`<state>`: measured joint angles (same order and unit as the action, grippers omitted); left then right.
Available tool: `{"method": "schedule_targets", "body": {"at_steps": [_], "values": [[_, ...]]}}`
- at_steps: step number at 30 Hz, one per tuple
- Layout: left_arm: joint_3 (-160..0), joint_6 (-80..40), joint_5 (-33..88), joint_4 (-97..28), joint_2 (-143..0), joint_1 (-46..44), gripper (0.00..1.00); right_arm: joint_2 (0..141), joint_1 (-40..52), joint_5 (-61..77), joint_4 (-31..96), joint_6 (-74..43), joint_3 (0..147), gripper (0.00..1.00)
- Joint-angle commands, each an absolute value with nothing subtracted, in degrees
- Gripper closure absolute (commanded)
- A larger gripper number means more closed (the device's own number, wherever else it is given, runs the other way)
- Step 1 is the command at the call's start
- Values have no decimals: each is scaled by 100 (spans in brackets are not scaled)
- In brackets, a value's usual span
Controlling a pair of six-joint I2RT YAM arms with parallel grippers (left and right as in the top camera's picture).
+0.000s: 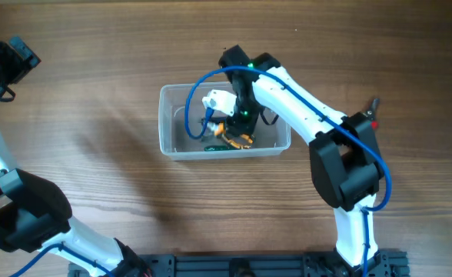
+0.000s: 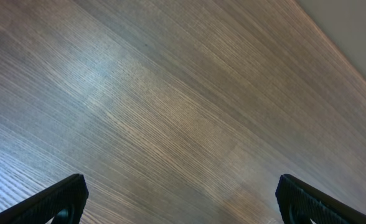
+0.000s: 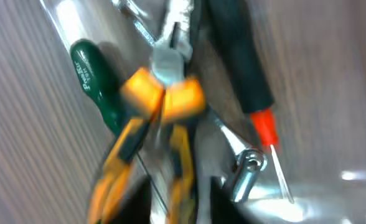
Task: Pack container
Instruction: 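Carry the pliers with the right gripper into the container, release, then move the right gripper to the red-handled cutters and grasp them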
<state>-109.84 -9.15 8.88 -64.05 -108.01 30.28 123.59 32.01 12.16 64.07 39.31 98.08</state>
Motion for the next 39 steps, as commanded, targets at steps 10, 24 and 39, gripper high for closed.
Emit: {"method": "schedule_targets", "body": {"at_steps": [10, 24, 39], "values": [[-10962, -967, 917, -6392, -10794, 3013, 0, 12366, 3306, 1809, 6412, 3256, 9717, 29], [-10962, -967, 917, -6392, -10796, 3013, 0, 11944, 499, 639, 7782, -617, 11563, 22], [-10962, -967, 917, -6392, -10796, 3013, 0, 11946, -569, -156, 7769, -766, 10385, 43]]}}
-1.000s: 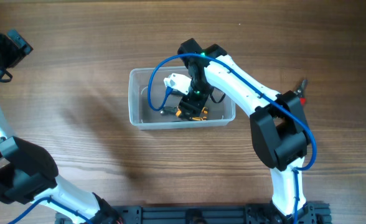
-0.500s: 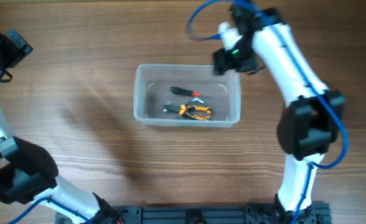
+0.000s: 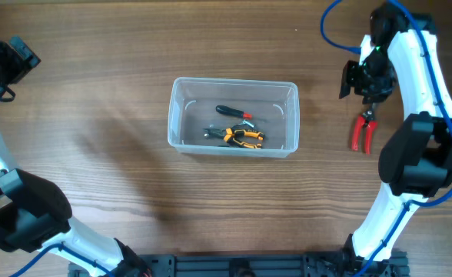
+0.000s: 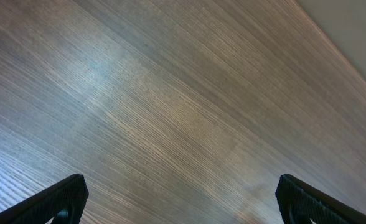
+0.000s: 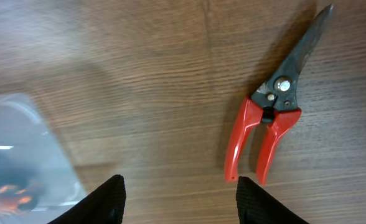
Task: Pack container
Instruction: 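Move the right gripper to the red-handled cutters and grasp them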
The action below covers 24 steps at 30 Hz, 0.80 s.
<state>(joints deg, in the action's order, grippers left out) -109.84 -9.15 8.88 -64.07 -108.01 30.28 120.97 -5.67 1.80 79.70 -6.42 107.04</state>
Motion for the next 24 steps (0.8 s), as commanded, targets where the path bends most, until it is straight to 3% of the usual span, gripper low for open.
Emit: {"method": "schedule_targets", "body": {"at_steps": [1, 13, 16, 19, 24], "values": [[-10962, -967, 917, -6392, -10796, 3013, 0, 11946, -569, -174, 7592, -766, 10215, 43], [-10962, -967, 917, -6392, -10796, 3013, 0, 11824, -569, -349, 6517, -895, 9019, 42], [-10962, -967, 917, -6392, -10794, 3013, 0, 10890, -569, -421, 6477, -746, 9019, 42], [-10962, -967, 917, -6392, -10796, 3013, 0, 9581, -572, -429, 6403, -681, 8921, 35], [-10962, -967, 917, -6392, -10794, 3013, 0, 9240, -812, -434, 6058, -631, 7754, 34]]}}
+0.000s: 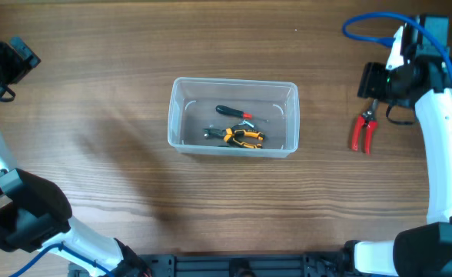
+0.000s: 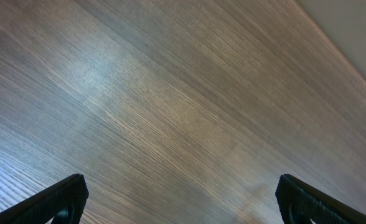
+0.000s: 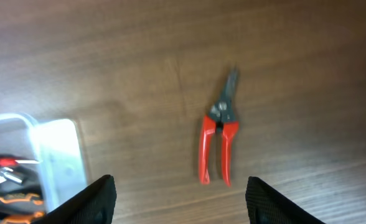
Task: Pack container
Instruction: 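Move the right gripper to the red-handled cutters and grasp them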
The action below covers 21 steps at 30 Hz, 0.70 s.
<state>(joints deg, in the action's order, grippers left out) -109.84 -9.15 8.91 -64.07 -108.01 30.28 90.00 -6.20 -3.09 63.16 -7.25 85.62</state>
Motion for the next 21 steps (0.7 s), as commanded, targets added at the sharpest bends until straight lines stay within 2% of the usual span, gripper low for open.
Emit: {"method": "schedule_targets", "body": {"at_steps": [1, 6, 11, 21], "values": [[-10962, -967, 917, -6392, -10794, 3013, 0, 9240, -906, -425, 5874, -607, 7470, 34], [-10962, -967, 917, -6392, -10794, 3013, 0, 9240, -1409, -86, 5356, -460, 6733, 32], [-10962, -967, 917, -6392, -10796, 3013, 0, 9334, -1398, 80, 5111, -403, 6696, 30], [-10962, -967, 917, -6392, -10796, 3013, 0, 10816, -1367, 158, 4943, -137, 6696, 28]]}}
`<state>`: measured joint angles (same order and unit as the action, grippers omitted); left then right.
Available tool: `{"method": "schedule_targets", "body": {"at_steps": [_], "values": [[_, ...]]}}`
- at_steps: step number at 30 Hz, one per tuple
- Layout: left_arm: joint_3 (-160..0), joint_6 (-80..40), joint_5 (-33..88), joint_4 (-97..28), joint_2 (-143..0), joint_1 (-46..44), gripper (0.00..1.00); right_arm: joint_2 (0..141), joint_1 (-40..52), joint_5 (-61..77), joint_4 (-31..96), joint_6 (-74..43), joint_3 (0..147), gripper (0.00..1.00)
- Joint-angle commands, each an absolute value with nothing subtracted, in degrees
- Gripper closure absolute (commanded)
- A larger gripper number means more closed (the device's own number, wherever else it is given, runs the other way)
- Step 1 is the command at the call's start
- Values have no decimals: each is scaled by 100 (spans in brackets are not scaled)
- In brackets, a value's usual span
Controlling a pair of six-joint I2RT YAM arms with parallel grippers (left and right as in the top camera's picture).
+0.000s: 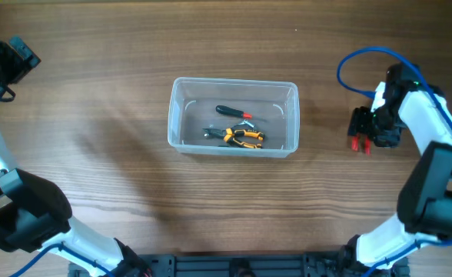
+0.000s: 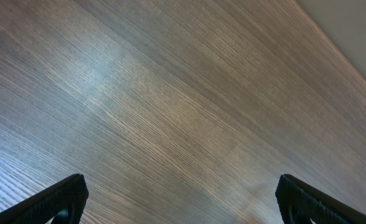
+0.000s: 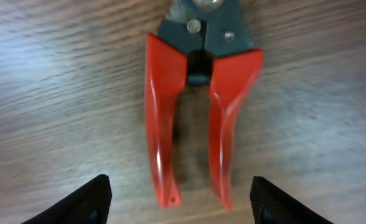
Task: Pack container
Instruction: 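Move the right gripper to the red-handled cutters and grasp them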
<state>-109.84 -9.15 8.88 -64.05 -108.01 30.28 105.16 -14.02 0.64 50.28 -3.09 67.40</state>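
A clear plastic container (image 1: 181,131) stands mid-table with orange-handled pliers (image 1: 240,138) and a black screwdriver with a red tip (image 1: 234,113) inside. Red-handled snips (image 3: 195,118) lie on the wood to its right, mostly hidden in the overhead view. My right gripper (image 3: 182,202) hangs open low over them, one finger on each side of the two red handles, touching neither. My left gripper (image 2: 180,199) is open at the far left over bare table.
A blue cable (image 1: 357,65) loops off the right arm above the table. The table's far edge (image 2: 351,56) shows in the left wrist view.
My right gripper came down from high above the red snips to just over their handles, which now fill its view. It stays open. The left arm has not moved.
My right gripper was inside the container among the orange pliers and screwdrivers. Then it was out at the right, open beside the red snips, then higher above them. Now it straddles their handles. The left arm stayed put.
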Motion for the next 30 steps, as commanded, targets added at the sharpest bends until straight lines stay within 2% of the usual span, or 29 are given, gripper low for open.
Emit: {"method": "schedule_targets", "body": {"at_steps": [1, 13, 21, 24, 26, 29, 30], "values": [[-10962, -967, 917, -6392, -10794, 3013, 0, 10860, -1367, 200, 4904, -119, 6696, 28], [-10962, -967, 917, -6392, -10794, 3013, 0, 10932, -790, 233, 4287, -21, 6696, 28], [-10962, -967, 917, -6392, -10794, 3013, 0, 10932, -840, -445, 4547, -838, 6696, 23], [-10962, -967, 917, -6392, -10796, 3013, 0, 10930, -864, 403, 4466, -290, 6744, 20], [-10962, -967, 917, -6392, -10796, 3013, 0, 10919, -864, 609, 4591, -322, 6973, 18], [-10962, -967, 917, -6392, -10794, 3013, 0, 10840, -899, 362, 4978, -891, 7417, 21], [-10962, -967, 917, -6392, -10794, 3013, 0, 10840, -937, 344, 5063, -1094, 7555, 26]]}}
